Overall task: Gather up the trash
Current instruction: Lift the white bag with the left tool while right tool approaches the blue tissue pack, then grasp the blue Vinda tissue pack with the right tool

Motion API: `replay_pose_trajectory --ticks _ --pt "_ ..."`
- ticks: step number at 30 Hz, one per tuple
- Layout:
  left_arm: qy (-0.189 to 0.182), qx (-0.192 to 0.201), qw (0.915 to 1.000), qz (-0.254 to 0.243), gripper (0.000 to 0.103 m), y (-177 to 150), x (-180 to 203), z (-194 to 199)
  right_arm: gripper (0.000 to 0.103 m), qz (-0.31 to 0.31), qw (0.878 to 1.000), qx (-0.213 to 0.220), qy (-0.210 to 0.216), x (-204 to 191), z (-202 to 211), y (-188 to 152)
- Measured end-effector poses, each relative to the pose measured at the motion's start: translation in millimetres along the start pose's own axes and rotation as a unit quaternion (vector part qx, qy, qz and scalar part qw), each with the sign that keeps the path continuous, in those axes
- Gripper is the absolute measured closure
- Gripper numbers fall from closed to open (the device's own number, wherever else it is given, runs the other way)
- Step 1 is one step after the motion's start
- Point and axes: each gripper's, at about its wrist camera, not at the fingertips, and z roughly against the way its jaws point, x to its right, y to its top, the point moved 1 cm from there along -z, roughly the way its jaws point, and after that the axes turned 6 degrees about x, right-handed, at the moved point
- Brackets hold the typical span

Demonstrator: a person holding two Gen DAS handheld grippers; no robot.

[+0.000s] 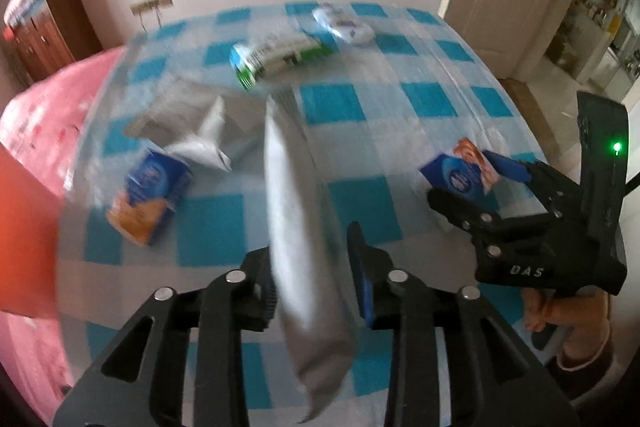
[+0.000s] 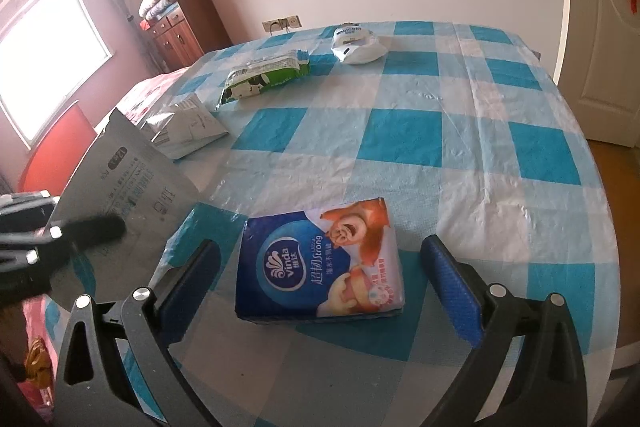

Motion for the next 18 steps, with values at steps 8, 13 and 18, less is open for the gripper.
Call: replay_pose_trajectory --ticks 8,13,18 --pt "-0.002 0.003 0.9996 0.026 0.08 -13 4 -9 0.004 0.003 1.0 -0.001 -0.003 -1 0 0" --pt "0.002 0.014 0.9993 0.034 0.084 -17 5 -4 0.006 0.025 0.999 -0.008 -0.032 -7 -3 -1" --pt "0.001 0.025 0.9984 0.051 0.084 -24 -4 4 0.028 0.056 0.996 -0.009 -0.072 -14 -3 -4"
